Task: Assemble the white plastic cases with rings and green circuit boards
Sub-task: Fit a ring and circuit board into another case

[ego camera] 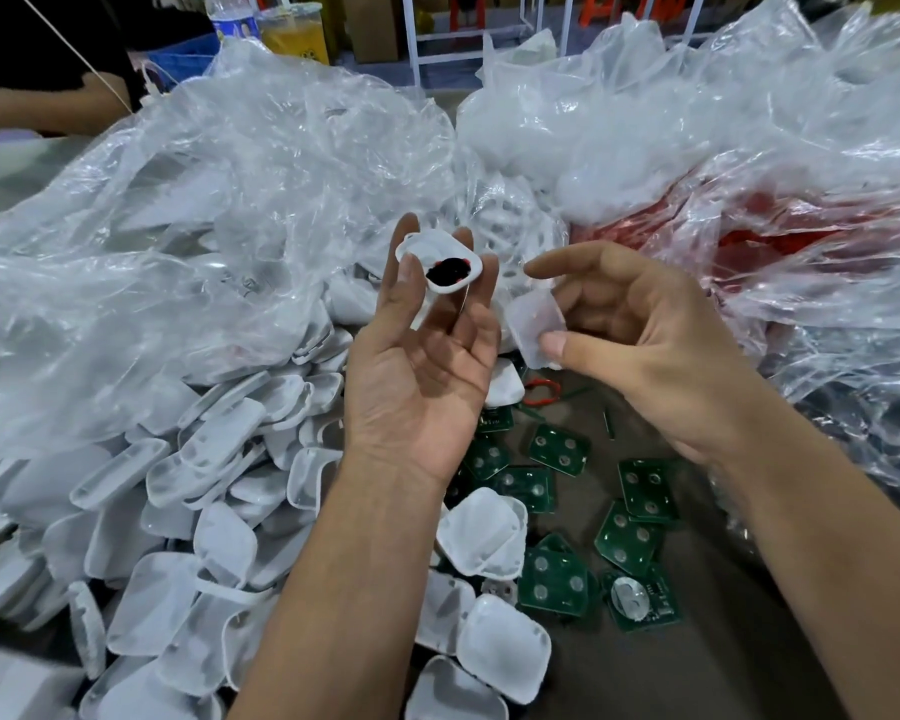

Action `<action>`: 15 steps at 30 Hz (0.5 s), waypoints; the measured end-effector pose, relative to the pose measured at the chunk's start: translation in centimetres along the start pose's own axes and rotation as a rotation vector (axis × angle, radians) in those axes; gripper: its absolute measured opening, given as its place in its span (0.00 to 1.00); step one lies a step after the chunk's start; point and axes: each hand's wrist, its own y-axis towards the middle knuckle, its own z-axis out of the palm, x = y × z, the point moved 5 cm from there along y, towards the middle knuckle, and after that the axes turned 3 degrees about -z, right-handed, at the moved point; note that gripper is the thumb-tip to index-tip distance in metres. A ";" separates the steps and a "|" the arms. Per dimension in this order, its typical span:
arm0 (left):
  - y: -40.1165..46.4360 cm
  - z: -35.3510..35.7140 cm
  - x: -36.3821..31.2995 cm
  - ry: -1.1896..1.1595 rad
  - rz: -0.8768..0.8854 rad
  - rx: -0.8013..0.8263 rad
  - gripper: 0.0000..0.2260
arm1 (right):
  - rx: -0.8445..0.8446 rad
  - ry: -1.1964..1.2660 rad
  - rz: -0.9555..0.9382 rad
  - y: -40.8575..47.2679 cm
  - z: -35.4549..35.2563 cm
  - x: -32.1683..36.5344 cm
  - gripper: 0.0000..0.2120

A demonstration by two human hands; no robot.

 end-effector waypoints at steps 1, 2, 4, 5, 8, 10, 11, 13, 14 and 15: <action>0.0 0.0 0.1 0.013 -0.008 -0.001 0.21 | -0.030 0.015 -0.015 0.0 -0.2 0.2 0.18; 0.0 0.1 0.2 0.025 -0.017 -0.001 0.22 | -0.070 0.040 -0.032 0.1 -0.4 0.4 0.16; 0.0 0.2 0.6 0.056 -0.039 0.020 0.23 | -0.155 0.113 -0.063 0.1 -0.9 1.0 0.11; -0.1 0.4 0.7 0.083 -0.051 0.049 0.20 | -0.191 0.166 -0.073 0.0 -1.2 1.3 0.08; -0.2 0.8 1.3 0.177 -0.090 0.132 0.15 | -0.276 0.272 -0.102 0.1 -2.0 2.1 0.04; -0.3 0.9 1.7 0.227 -0.110 0.168 0.16 | -0.309 0.235 -0.132 0.1 -2.2 2.8 0.04; -0.3 0.9 1.9 0.254 -0.117 0.180 0.17 | -0.326 0.210 -0.147 0.1 -2.2 3.0 0.05; -0.3 1.0 2.2 0.303 -0.122 0.193 0.18 | -0.345 0.142 -0.172 0.0 -2.2 3.4 0.06; -0.3 1.0 2.3 0.318 -0.125 0.199 0.19 | -0.345 0.099 -0.181 0.0 -2.1 3.6 0.07; -0.4 1.1 2.5 0.325 -0.129 0.209 0.19 | -0.340 0.059 -0.190 0.0 -2.1 3.6 0.07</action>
